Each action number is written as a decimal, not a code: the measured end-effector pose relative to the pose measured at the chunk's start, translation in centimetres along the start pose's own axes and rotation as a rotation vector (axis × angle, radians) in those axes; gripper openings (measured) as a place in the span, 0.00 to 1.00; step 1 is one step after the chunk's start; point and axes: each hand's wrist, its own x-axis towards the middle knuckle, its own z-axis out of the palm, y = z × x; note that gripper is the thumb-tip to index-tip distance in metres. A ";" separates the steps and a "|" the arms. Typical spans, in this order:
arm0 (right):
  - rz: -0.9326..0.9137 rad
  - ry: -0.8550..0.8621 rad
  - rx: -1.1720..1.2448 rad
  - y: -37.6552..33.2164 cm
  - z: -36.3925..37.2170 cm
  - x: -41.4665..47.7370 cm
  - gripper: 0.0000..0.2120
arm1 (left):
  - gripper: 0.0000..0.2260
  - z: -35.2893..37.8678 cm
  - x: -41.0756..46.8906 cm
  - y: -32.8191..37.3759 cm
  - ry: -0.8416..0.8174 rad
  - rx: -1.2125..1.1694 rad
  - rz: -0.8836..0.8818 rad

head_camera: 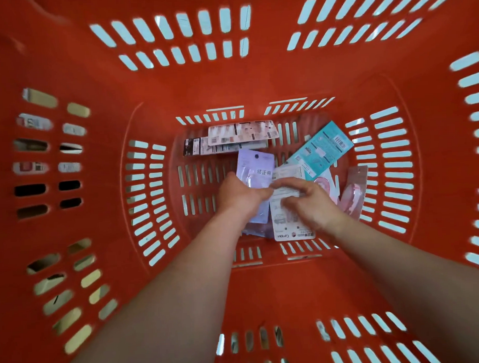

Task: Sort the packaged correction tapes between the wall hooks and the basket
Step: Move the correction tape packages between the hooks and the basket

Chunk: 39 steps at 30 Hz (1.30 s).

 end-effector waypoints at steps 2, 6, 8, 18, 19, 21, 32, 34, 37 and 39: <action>0.048 0.036 0.038 -0.5 -0.4 -1.0 0.20 | 0.25 -1.0 -1.3 0.4 0.045 0.001 -0.011; 0.068 0.101 0.062 -3.9 -1.7 -4.4 0.17 | 0.26 -5.4 -6.7 1.6 -0.018 -0.261 -0.041; 0.040 0.126 0.068 -6.8 -2.2 -6.9 0.18 | 0.24 -7.5 -10.7 2.8 -0.126 -0.476 -0.002; -0.133 0.032 0.302 -25.3 -6.0 -27.3 0.08 | 0.13 -13.2 -34.1 14.6 -0.097 -0.750 0.239; -0.158 0.018 0.302 -27.0 -6.6 -29.2 0.08 | 0.13 -14.1 -36.4 15.7 -0.077 -0.766 0.241; -0.214 -0.030 0.271 -30.1 -7.9 -32.9 0.08 | 0.12 -16.0 -41.1 17.9 -0.046 -0.808 0.257; -0.529 -0.236 0.147 -41.1 -11.4 -52.3 0.11 | 0.05 -22.9 -63.9 24.2 0.348 -1.006 0.335; -0.498 -0.331 0.213 -42.8 -11.7 -55.7 0.14 | 0.06 -23.4 -67.6 24.3 0.471 -1.076 0.378; -0.518 -0.514 0.152 -44.6 -12.5 -60.4 0.16 | 0.09 -24.2 -72.5 23.5 0.618 -1.219 0.413; -0.622 -0.624 0.005 -45.0 -12.6 -62.6 0.12 | 0.09 -25.0 -75.2 22.5 0.696 -1.327 0.431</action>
